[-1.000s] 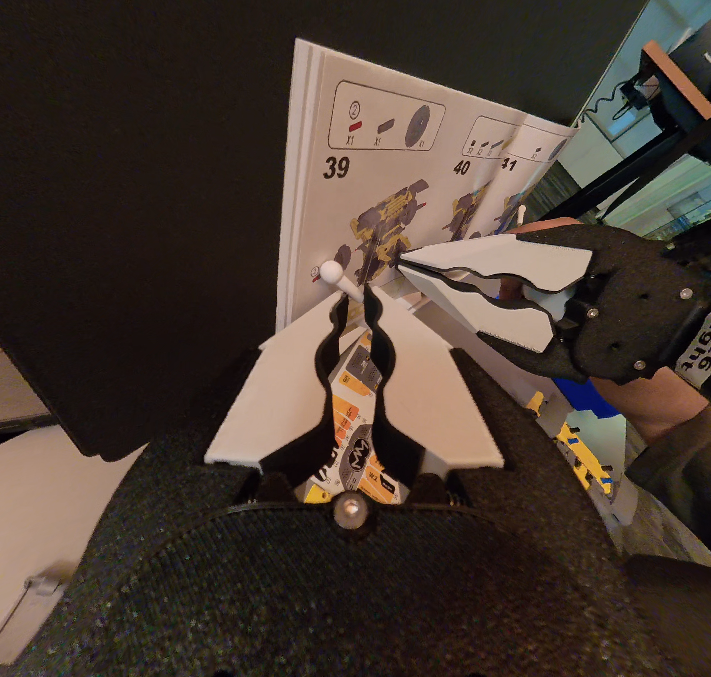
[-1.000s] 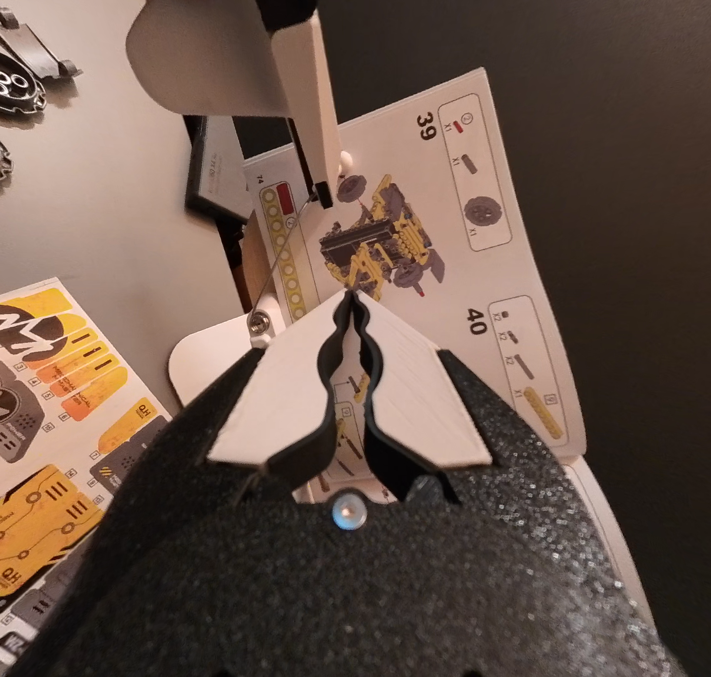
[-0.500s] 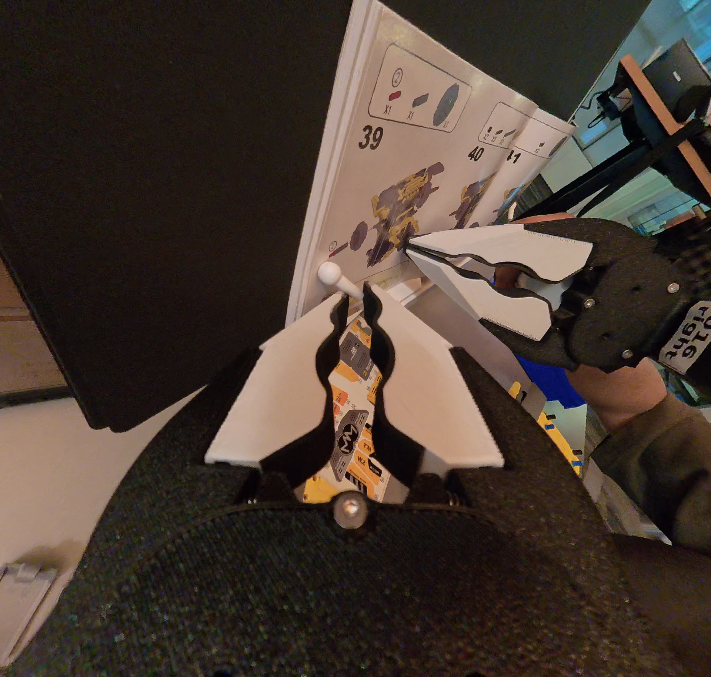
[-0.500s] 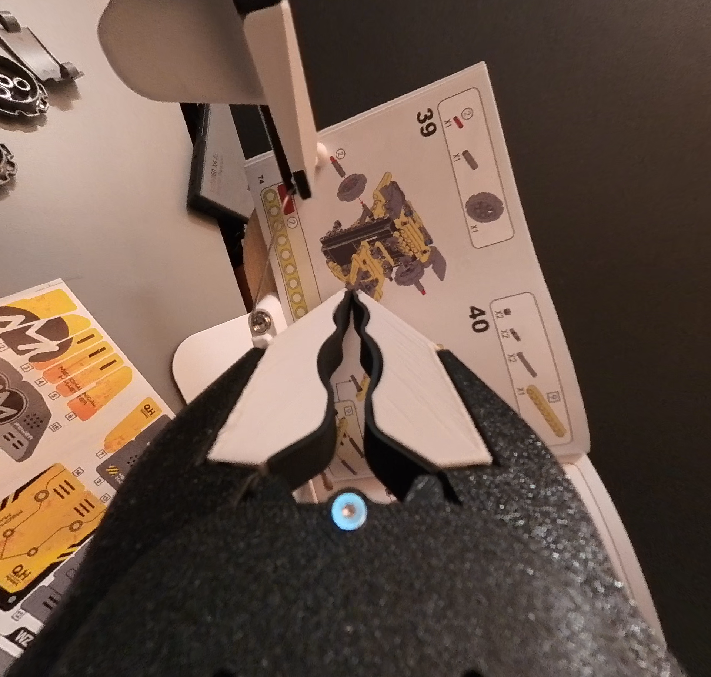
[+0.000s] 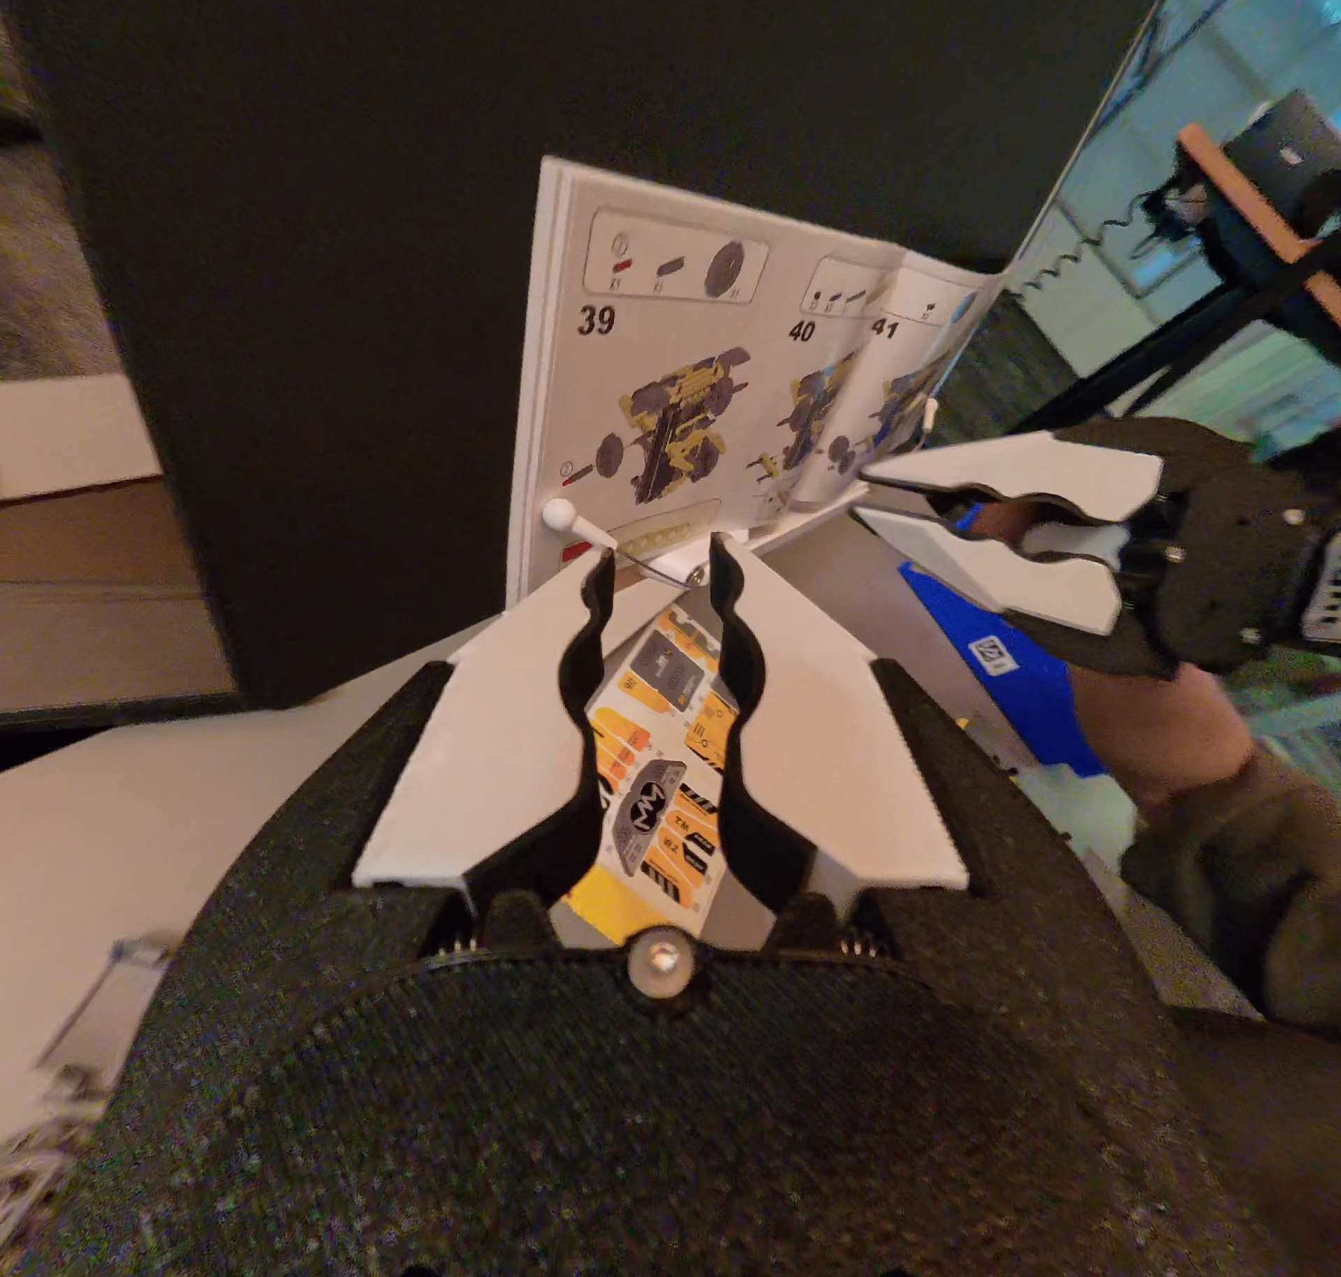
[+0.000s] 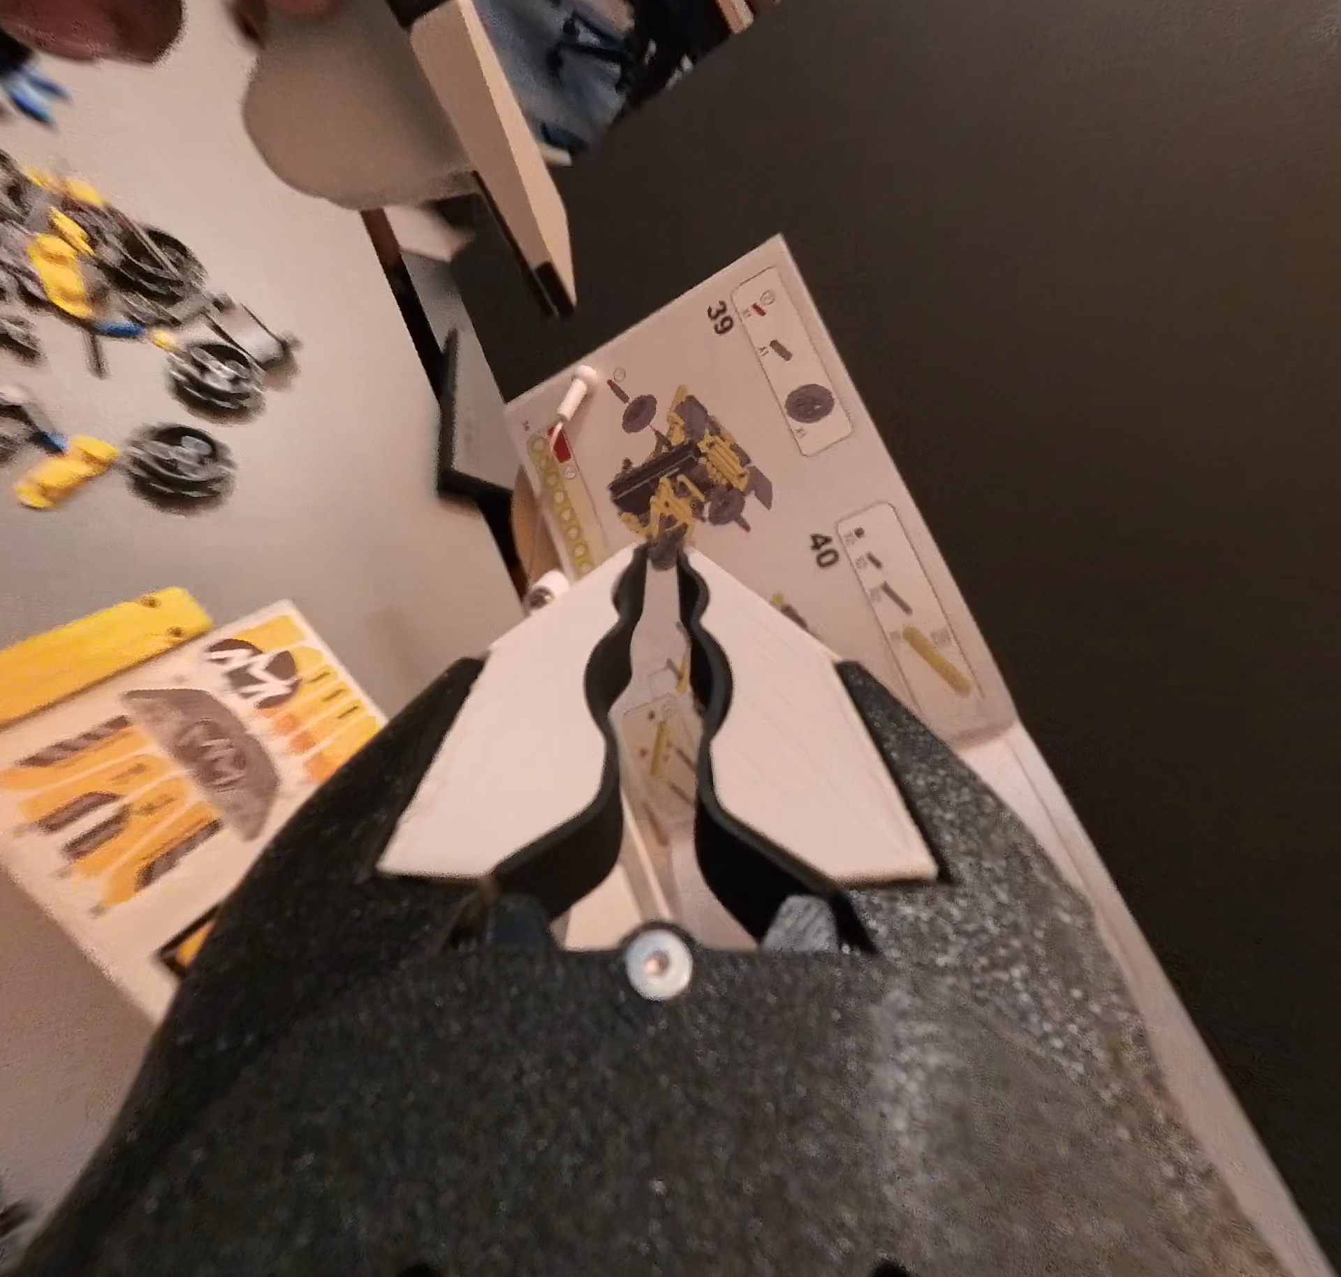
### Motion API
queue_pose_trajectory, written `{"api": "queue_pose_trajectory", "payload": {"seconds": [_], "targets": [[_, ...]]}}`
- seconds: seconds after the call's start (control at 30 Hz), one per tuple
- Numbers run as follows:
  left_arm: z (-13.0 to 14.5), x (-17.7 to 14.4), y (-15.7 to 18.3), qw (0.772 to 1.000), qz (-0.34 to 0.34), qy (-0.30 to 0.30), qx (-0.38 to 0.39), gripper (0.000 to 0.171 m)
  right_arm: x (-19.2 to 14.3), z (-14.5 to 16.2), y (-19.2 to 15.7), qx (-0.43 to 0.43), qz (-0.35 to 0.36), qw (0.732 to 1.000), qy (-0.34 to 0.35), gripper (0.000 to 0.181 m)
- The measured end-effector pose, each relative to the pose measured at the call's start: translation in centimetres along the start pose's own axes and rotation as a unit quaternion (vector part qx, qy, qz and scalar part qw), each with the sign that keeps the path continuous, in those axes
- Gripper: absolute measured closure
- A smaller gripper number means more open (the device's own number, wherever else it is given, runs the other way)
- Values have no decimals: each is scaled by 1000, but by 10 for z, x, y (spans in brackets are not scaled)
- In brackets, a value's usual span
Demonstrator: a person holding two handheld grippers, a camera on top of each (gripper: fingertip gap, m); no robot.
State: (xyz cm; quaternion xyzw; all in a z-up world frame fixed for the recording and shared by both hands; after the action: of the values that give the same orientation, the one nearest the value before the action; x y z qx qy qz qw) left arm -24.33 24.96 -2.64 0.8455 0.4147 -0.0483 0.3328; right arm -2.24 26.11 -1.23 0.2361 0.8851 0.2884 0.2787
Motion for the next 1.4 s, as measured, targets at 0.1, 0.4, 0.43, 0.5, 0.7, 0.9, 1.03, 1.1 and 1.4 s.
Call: {"api": "queue_pose_trajectory", "payload": {"seconds": [0.1,0.4,0.43,0.5,0.7,0.9,1.03,1.1,1.4], "targets": [[-8,-20,23,997,-44,39,44,141,-45,2,-8,65,-27,997,38,172],[-15,-52,135,963,-30,161,214,131,-178,22,-78,242,-99,948,183,175],[-12,-52,148,959,-15,168,228,129,-185,26,-90,245,-107,945,191,175],[-4,-48,172,951,10,174,255,129,-192,35,-117,251,-109,941,197,175],[67,-12,210,925,96,104,353,129,-187,47,-204,177,-208,940,204,167],[207,4,177,918,77,3,389,134,-195,63,-231,170,-272,924,208,157],[249,11,147,941,119,-22,315,132,-187,82,-233,212,-294,915,178,156],[250,14,140,947,138,-34,287,130,-182,83,-234,210,-286,922,158,153],[249,12,120,958,153,-53,237,123,-163,100,-234,214,-268,935,95,151]]}}
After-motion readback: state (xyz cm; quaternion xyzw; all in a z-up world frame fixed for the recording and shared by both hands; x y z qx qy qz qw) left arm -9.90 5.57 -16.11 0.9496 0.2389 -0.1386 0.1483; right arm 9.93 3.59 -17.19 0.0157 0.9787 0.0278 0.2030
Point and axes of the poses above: each gripper's, where its closed fingertips meet, x out along the fingers, z out of its underside, y = z × x across the jaws, the point moved 10 cm from there along -x, back along the fingers
